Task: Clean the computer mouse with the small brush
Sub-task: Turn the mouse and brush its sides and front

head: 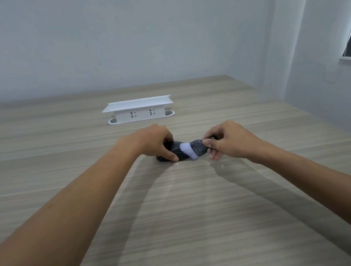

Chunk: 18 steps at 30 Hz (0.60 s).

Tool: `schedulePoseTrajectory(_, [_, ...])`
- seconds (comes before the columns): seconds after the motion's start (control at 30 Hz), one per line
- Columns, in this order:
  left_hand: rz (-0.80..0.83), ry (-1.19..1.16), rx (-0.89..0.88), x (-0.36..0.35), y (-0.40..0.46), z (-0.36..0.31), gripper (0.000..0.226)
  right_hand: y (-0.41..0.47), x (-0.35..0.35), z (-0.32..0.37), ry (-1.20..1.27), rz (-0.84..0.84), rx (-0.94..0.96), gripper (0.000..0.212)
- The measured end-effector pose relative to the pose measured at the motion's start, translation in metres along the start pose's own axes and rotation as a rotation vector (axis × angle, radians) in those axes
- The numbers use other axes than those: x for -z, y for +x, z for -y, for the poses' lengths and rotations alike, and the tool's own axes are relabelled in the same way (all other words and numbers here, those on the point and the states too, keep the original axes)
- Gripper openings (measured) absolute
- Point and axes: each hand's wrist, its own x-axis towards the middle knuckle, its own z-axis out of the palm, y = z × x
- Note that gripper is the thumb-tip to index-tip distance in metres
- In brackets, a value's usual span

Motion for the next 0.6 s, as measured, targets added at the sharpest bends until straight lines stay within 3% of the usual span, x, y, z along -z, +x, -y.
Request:
schedulePoseTrajectory(0.27, [0.002, -0.029, 0.006, -0.001, 0.000, 0.001, 0.055, 0.018, -0.012, 0.001, -0.065, -0.090, 0.006, 0.016])
schedulePoseTrajectory(0.47, [-0.005, -0.022, 0.013, -0.002, 0.002, 0.000, 0.052, 0.000, -0.007, 0.005, -0.046, 0.034, 0.013, 0.016])
schedulePoseTrajectory(0.6, [-0.017, -0.026, 0.024, -0.005, 0.001, 0.000, 0.048, 0.014, -0.006, 0.005, -0.087, -0.052, -0.013, 0.017])
